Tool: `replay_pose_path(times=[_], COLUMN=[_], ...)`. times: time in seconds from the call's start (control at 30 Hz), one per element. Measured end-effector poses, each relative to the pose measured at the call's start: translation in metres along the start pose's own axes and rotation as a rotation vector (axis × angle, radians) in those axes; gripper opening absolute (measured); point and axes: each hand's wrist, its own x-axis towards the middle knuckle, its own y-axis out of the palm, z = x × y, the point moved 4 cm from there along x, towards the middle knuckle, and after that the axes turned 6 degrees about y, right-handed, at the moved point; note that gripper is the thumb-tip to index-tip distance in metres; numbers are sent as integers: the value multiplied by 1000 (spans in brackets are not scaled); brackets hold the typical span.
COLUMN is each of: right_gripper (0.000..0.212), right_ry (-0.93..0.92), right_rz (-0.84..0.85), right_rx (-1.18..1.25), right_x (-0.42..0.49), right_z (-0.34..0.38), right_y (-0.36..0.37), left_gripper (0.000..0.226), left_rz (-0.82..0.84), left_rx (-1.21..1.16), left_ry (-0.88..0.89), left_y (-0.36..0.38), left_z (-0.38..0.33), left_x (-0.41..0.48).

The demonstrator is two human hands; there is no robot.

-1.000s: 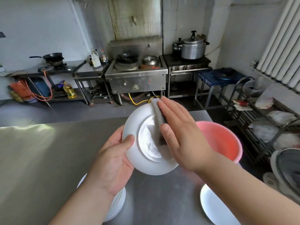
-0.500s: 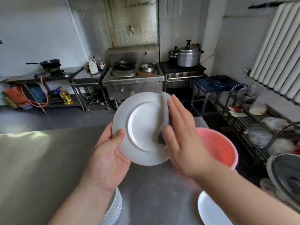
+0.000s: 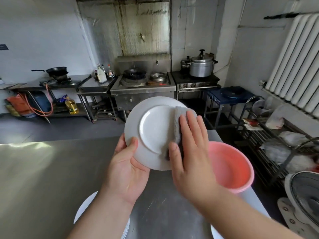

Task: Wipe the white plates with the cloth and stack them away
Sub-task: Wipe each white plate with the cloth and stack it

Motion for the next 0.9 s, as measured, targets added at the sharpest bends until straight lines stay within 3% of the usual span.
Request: replay_pose_path(times=[0.13, 0.27, 0.4, 0.5, 0.57, 0.77, 0.9], right_gripper=[75, 63, 50, 52, 61, 93, 84], right_ry=[43, -13, -100, -58, -23, -208, -138], right_rz=[-51, -116, 67, 203, 200, 201, 291], right_rx=[173, 275, 339, 290, 198, -216, -79], right_x=[-43, -6, 43, 46, 23, -52, -4], right_z=[3, -6, -12, -13, -10, 15, -8], right_y=[17, -9, -30, -30, -22, 24, 8], left_gripper=[50, 64, 60, 57, 58, 64, 57], left_rz=[24, 167, 127, 55, 13, -117, -115], left_rx=[-27, 40, -3, 98, 125, 35, 100], left_ry=[-24, -71, -137, -174, -179, -199, -90], left_y=[8, 12, 9, -1, -8, -18, -16], left_z=[8, 7, -10, -15, -12, 4, 0], left_x=[-7, -9, 1, 6, 6, 0, 5])
